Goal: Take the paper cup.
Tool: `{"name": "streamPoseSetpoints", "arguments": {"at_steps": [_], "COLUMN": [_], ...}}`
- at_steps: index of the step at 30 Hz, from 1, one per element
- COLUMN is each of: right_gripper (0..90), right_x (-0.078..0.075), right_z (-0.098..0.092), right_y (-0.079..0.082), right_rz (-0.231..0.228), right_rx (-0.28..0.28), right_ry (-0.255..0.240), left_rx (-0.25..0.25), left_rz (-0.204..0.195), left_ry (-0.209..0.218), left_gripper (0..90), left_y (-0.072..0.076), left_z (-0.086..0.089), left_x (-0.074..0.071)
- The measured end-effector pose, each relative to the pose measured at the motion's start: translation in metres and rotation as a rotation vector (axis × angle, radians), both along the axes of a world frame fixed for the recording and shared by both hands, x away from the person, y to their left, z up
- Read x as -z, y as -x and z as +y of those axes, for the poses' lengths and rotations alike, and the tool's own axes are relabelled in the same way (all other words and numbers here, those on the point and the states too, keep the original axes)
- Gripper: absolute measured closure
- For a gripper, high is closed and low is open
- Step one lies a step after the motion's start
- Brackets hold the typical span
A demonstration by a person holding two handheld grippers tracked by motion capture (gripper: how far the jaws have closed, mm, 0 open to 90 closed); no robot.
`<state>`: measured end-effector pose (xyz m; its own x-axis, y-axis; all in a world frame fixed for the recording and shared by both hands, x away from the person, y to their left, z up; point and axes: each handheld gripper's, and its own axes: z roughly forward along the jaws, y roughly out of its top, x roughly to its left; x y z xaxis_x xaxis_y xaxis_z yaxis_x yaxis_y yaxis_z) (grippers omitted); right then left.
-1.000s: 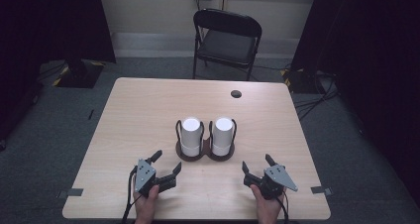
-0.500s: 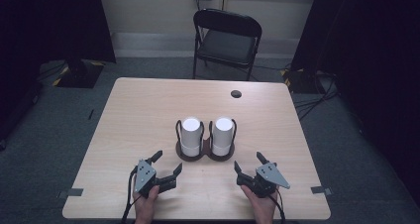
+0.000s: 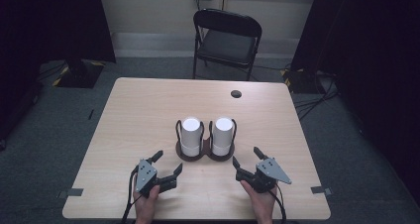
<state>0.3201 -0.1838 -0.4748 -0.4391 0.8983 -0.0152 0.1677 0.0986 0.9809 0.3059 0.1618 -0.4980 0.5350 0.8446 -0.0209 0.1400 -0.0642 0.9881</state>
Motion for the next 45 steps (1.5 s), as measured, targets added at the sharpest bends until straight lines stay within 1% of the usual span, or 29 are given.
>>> {"name": "streamPoseSetpoints", "arguments": {"at_steps": [2,3,5,10,11,14,15,20,22,24,26,28,29,30,33,35,37,38,40,41,42,45], "right_gripper": [18.6,18.6,19.9,21.2,23.1,23.9,25.0,25.8,26.2,26.9,27.0,27.4,27.4,27.6,28.1,30.2,31.2,34.0,36.8,36.8,37.2,35.4], "right_x": [-0.003,-0.003,-0.008,-0.014,-0.018,-0.020,-0.024,-0.029,-0.034,-0.038,-0.042,-0.046,-0.046,-0.050,-0.053,-0.057,-0.060,-0.061,-0.064,-0.064,-0.068,-0.072], "right_z": [0.000,0.000,0.000,0.002,0.003,0.004,0.005,0.005,0.006,0.007,0.008,0.009,0.009,0.011,0.012,0.014,0.014,0.015,0.016,0.016,0.018,0.022], "right_y": [-0.001,-0.001,-0.004,-0.007,-0.010,-0.011,-0.013,-0.018,-0.022,-0.024,-0.027,-0.029,-0.029,-0.031,-0.033,-0.037,-0.041,-0.043,-0.046,-0.046,-0.050,-0.058], "right_rz": [-0.002,-0.002,0.003,0.006,0.010,0.005,-0.004,-0.002,-0.008,0.000,-0.005,-0.022,-0.022,-0.038,-0.043,-0.031,-0.030,-0.035,-0.020,-0.020,-0.007,0.003], "right_rx": [-0.011,-0.011,-0.035,-0.051,-0.069,-0.079,-0.091,-0.111,-0.116,-0.122,-0.129,-0.134,-0.134,-0.135,-0.133,-0.150,-0.155,-0.168,-0.175,-0.175,-0.196,-0.206], "right_ry": [-0.010,-0.010,-0.029,-0.031,-0.029,-0.028,-0.028,-0.052,-0.063,-0.060,-0.051,-0.040,-0.040,-0.035,-0.031,-0.037,-0.034,-0.038,-0.033,-0.033,-0.024,-0.035], "left_rx": [0.002,0.002,0.006,0.002,0.007,0.009,0.007,0.008,0.009,0.008,0.008,0.008,0.008,0.007,0.004,0.003,0.009,0.005,0.010,0.010,0.008,0.010], "left_rz": [-0.002,-0.002,0.000,0.002,0.001,0.003,0.002,0.000,0.000,0.000,0.000,-0.001,-0.001,-0.001,-0.001,-0.002,-0.001,0.000,-0.001,-0.001,-0.002,-0.002], "left_ry": [-0.015,-0.015,-0.014,-0.015,-0.016,-0.018,-0.018,-0.017,-0.019,-0.018,-0.017,-0.019,-0.019,-0.015,-0.015,-0.014,-0.016,-0.015,-0.013,-0.013,-0.010,-0.013], "left_gripper": [16.4,16.4,16.4,16.4,16.4,16.4,16.4,16.4,16.4,16.4,16.4,16.4,16.4,16.4,16.0,16.0,16.0,16.0,16.0,16.1,16.0,16.0], "left_y": [0.000,0.000,0.000,0.000,0.000,0.000,0.000,0.000,0.000,0.000,0.000,0.000,0.000,0.000,0.000,0.000,0.000,0.000,0.000,0.000,0.000,0.000], "left_z": [-0.001,-0.001,-0.001,-0.001,-0.002,-0.002,-0.002,-0.002,-0.002,-0.002,-0.002,-0.002,-0.002,-0.002,-0.001,-0.001,-0.001,-0.001,-0.001,-0.001,0.000,-0.001], "left_x": [0.000,0.000,0.000,0.000,0.000,0.000,0.000,0.000,0.000,0.000,0.000,0.000,0.000,0.000,0.000,0.000,0.000,0.000,0.000,0.000,0.000,0.000]}}
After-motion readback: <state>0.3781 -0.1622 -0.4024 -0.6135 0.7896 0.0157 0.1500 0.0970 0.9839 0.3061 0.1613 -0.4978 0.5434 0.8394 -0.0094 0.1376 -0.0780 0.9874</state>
